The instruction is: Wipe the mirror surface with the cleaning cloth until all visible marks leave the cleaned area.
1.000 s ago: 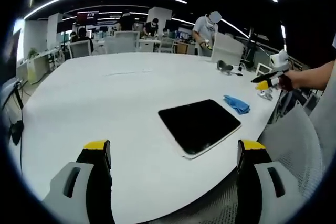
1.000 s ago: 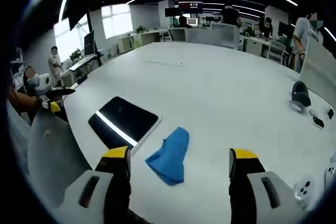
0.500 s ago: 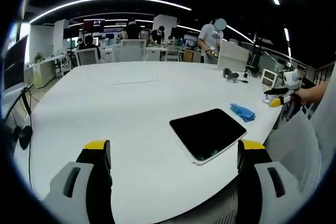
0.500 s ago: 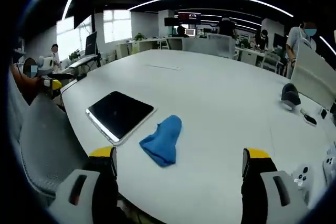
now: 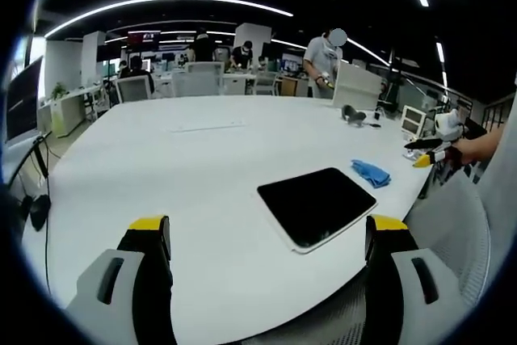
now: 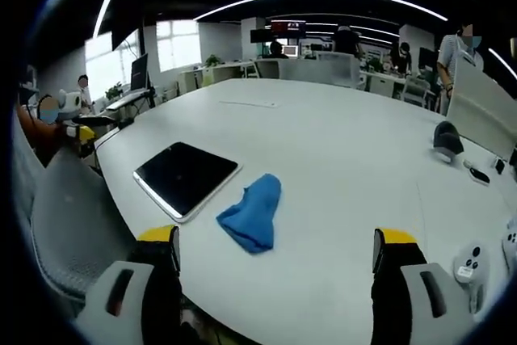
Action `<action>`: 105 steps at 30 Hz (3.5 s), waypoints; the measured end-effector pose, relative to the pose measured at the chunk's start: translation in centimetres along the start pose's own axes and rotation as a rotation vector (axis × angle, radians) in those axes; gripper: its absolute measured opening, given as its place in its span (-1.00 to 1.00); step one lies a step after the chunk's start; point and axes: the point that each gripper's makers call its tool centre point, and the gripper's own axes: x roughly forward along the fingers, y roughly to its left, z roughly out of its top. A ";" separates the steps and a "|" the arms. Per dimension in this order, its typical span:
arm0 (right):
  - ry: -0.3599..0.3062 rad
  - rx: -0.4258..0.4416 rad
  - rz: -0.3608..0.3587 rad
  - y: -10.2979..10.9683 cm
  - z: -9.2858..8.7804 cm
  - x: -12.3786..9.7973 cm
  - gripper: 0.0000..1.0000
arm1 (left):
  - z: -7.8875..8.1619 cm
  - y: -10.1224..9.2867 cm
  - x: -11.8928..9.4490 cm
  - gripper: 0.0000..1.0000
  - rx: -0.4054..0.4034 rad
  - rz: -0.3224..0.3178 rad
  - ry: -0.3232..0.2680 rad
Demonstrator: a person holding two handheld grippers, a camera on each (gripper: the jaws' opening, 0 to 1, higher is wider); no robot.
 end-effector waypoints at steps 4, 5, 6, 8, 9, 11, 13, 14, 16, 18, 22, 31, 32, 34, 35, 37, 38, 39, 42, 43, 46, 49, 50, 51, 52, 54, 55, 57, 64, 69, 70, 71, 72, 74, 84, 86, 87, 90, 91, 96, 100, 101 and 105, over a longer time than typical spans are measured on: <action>-0.008 0.006 -0.006 -0.1 0.3 -0.2 0.97 | 0.0 0.1 0.0 0.98 -0.003 0.000 -0.001; -0.009 0.008 -0.008 -0.1 0.3 -0.2 0.97 | 0.0 0.1 0.0 0.98 -0.004 0.000 -0.001; -0.010 0.012 -0.009 -0.1 0.3 -0.2 0.97 | 0.0 0.1 0.0 0.98 -0.004 -0.001 -0.002; -0.014 0.018 -0.011 -0.1 0.2 -0.2 0.97 | 0.1 0.2 0.0 0.98 -0.004 -0.003 -0.004; -0.013 0.023 -0.013 0.0 0.1 -0.2 0.97 | 0.1 0.2 0.1 0.98 -0.003 -0.004 -0.005; -0.012 0.028 -0.016 0.0 -0.1 -0.4 0.97 | 0.3 0.3 0.1 0.98 -0.002 -0.006 -0.007; -0.012 0.034 -0.019 0.0 -0.2 -0.5 0.97 | 0.4 0.3 0.1 0.98 -0.002 -0.006 -0.008; -0.011 0.038 -0.021 0.0 -0.3 -0.6 0.97 | 0.4 0.4 0.1 0.98 -0.003 -0.007 -0.008; -0.011 0.045 -0.024 0.0 -0.4 -0.7 0.97 | 0.6 0.4 0.1 0.98 -0.001 -0.008 -0.012; -0.009 0.047 -0.029 0.1 -0.4 -0.7 0.97 | 0.7 0.5 0.1 0.98 -0.002 -0.010 -0.013; -0.006 0.051 -0.032 0.2 -0.5 -0.8 0.97 | 0.8 0.5 0.2 0.98 0.000 -0.017 -0.015; -0.001 0.045 -0.034 0.5 -0.2 -0.8 0.97 | 1.3 0.7 0.0 0.98 0.022 -0.033 -0.016; -0.001 0.046 -0.035 0.5 -0.2 -0.8 0.97 | 1.4 0.8 -0.1 0.98 0.020 -0.032 -0.018; -0.004 0.054 -0.037 0.5 -0.1 -0.7 0.97 | 1.5 1.0 -0.1 0.98 0.012 -0.027 -0.025; -0.006 0.061 -0.039 0.5 0.0 -0.6 0.97 | 1.5 1.1 -0.2 0.98 0.010 -0.026 -0.028; -0.008 0.066 -0.039 0.7 0.0 -0.5 0.97 | 1.6 1.1 -0.2 0.98 0.008 -0.027 -0.031; -0.007 0.066 -0.039 0.8 0.0 -0.4 0.97 | 1.5 1.2 -0.3 0.98 0.007 -0.027 -0.031; -0.006 0.065 -0.038 0.9 0.0 -0.4 0.97 | 1.6 1.2 -0.3 0.98 0.006 -0.027 -0.032; -0.005 0.064 -0.035 1.3 0.1 -0.2 0.97 | 1.6 1.5 -0.6 0.98 -0.001 -0.023 -0.039; -0.004 0.064 -0.035 1.3 0.1 -0.2 0.97 | 1.6 1.6 -0.7 0.98 -0.004 -0.022 -0.041; -0.007 0.067 -0.036 1.3 0.0 0.0 0.97 | 1.6 1.9 -0.9 0.98 -0.014 -0.020 -0.047; -0.006 0.073 -0.038 1.5 0.1 0.2 0.97 | 1.6 2.0 -1.1 0.98 -0.019 -0.017 -0.051; -0.008 0.076 -0.037 1.5 0.1 0.2 0.97 | 1.6 2.1 -1.1 0.98 -0.021 -0.016 -0.052; -0.008 0.077 -0.038 1.5 0.1 0.3 0.97 | 1.6 2.2 -1.2 0.98 -0.023 -0.015 -0.054; -0.007 0.076 -0.039 1.6 0.1 0.3 0.97 | 1.6 2.2 -1.2 0.98 -0.024 -0.014 -0.054; -0.006 0.079 -0.038 1.7 0.1 0.4 0.97 | 1.6 2.3 -1.3 0.98 -0.024 -0.013 -0.056; -0.006 0.080 -0.038 1.7 0.1 0.5 0.97 | 1.6 2.3 -1.3 0.98 -0.026 -0.014 -0.055; -0.007 0.078 -0.038 1.9 0.2 0.6 0.97 | 1.7 2.4 -1.4 0.98 -0.020 -0.016 -0.056; -0.006 0.094 -0.049 1.8 0.0 0.6 0.97 | 2.0 2.9 -1.3 0.98 -0.012 -0.015 -0.055; -0.006 0.102 -0.053 1.7 -0.3 0.4 0.97 | 2.5 2.8 -0.9 0.98 -0.009 -0.018 -0.063; -0.007 0.106 -0.054 1.6 -0.4 0.3 0.97 | 2.5 2.7 -0.9 0.98 -0.008 -0.019 -0.063; -0.006 0.109 -0.056 1.6 -0.5 0.3 0.97 | 2.5 2.6 -0.8 0.98 -0.007 -0.022 -0.062; -0.007 0.108 -0.058 1.5 -0.6 0.2 0.97 | 2.5 2.5 -0.7 0.98 -0.006 -0.024 -0.061; -0.003 0.112 -0.061 1.4 -0.8 0.2 0.97 | 2.5 2.4 -0.5 0.98 -0.006 -0.026 -0.062; -0.003 0.127 -0.071 0.7 -1.0 -0.2 0.97 | 3.0 2.1 0.5 0.98 0.002 -0.037 -0.054; -0.005 0.129 -0.074 0.6 -1.0 -0.1 0.97 | 3.2 2.2 0.6 0.98 0.003 -0.036 -0.056; -0.006 0.126 -0.074 0.6 -1.0 -0.2 0.97 | 3.3 2.2 0.6 0.98 0.001 -0.034 -0.062; 0.002 0.132 -0.074 0.5 -1.1 0.2 0.97 | 3.1 2.2 0.9 0.98 -0.005 -0.033 -0.049; -0.002 0.133 -0.074 0.5 -0.9 0.2 0.97 | 3.1 2.2 0.9 0.98 0.000 -0.035 -0.048; -0.007 0.126 -0.062 1.0 -0.5 0.7 0.97 | 3.3 2.1 0.8 0.98 -0.005 -0.036 -0.056; -0.003 0.118 -0.054 1.1 -0.5 0.9 0.97 | 3.2 1.8 0.8 0.98 0.004 -0.044 -0.050; 0.000 0.115 -0.053 1.1 -0.5 0.9 0.97 | 3.2 1.9 0.9 0.98 0.005 -0.044 -0.049; 0.007 0.110 -0.053 0.9 -0.3 0.9 0.97 | 3.1 2.2 0.8 0.98 0.007 -0.043 -0.044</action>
